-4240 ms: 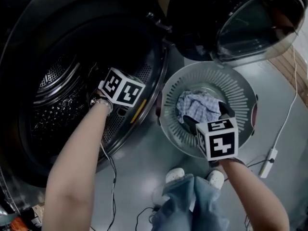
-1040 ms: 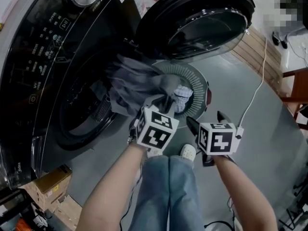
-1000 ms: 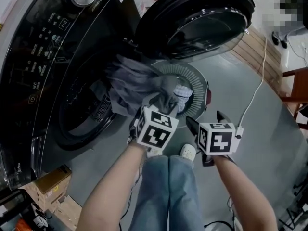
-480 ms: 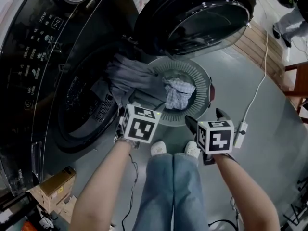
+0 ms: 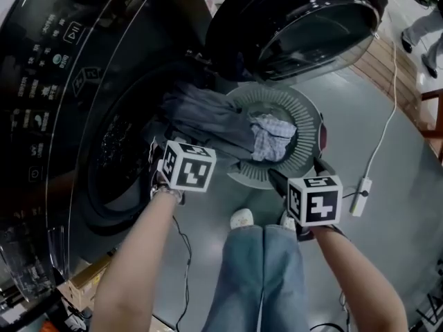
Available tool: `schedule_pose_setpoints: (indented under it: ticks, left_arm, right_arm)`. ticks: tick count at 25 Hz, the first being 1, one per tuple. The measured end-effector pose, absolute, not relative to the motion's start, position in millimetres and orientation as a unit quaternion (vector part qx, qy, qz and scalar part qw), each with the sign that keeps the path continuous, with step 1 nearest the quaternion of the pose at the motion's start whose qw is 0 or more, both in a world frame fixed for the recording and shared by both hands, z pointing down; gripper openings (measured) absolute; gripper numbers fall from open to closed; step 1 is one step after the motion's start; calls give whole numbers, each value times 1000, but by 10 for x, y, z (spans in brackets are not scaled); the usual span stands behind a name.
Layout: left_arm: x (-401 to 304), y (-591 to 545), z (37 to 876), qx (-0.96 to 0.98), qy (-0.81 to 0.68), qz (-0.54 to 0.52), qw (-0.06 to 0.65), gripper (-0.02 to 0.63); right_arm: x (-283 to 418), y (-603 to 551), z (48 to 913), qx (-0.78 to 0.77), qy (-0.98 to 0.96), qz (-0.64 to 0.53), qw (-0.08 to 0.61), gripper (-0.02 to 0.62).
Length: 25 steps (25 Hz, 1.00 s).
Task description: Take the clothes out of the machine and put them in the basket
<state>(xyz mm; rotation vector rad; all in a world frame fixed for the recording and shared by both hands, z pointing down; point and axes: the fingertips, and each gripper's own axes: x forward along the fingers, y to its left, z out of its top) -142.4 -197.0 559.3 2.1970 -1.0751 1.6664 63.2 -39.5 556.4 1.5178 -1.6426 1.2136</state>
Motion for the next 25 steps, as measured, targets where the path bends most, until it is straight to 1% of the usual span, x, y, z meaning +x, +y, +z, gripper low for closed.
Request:
schedule_pose_setpoints:
  ticks: [5,8,10,16,17,18,22,23,24,25]
  left_arm:
    - [-1685,-2367,5833,714,-393,576,68,444]
    - [-1779,-2551,6024,706,-394,584,71,478]
    - [-1796,-2649,6127,702,-389,591,76,494]
    - [-1719,-2732,6290,711,-359,594,117,494]
    - [-1700,-2713,6296,715,-355,592,114,466]
    - [-1684,-2686,6295,718,-352,591,107,409]
    - [-1711,-2620,6186,715,-359,594,81,345]
    - [-1726,-2624,6121,714,-366,593,73,286]
    - [-1733,-2625,6048,714,-372,589,67,131]
    - [-1732,-2613,5983,716,-376,584,66,67]
  right_arm:
    - [620,-422,5815,576,-609,455,301,511]
    - [602,-446,5943,584,-602,456,296,511]
    - [574,-471,6006,584,-603,457,295,511]
    - [524,-522,6062,586,-604,457,289,511]
    - [532,-511,6060,589,-600,459,286,511]
    - [543,-493,6058,593,-596,462,283,511]
    - [546,-396,6004,600,-583,474,275,506]
    - [541,-369,5979,599,-583,474,277,503]
    - [539,-342,5951,598,-583,473,279,501]
    - [541,-315,5921,598,-583,473,281,499]
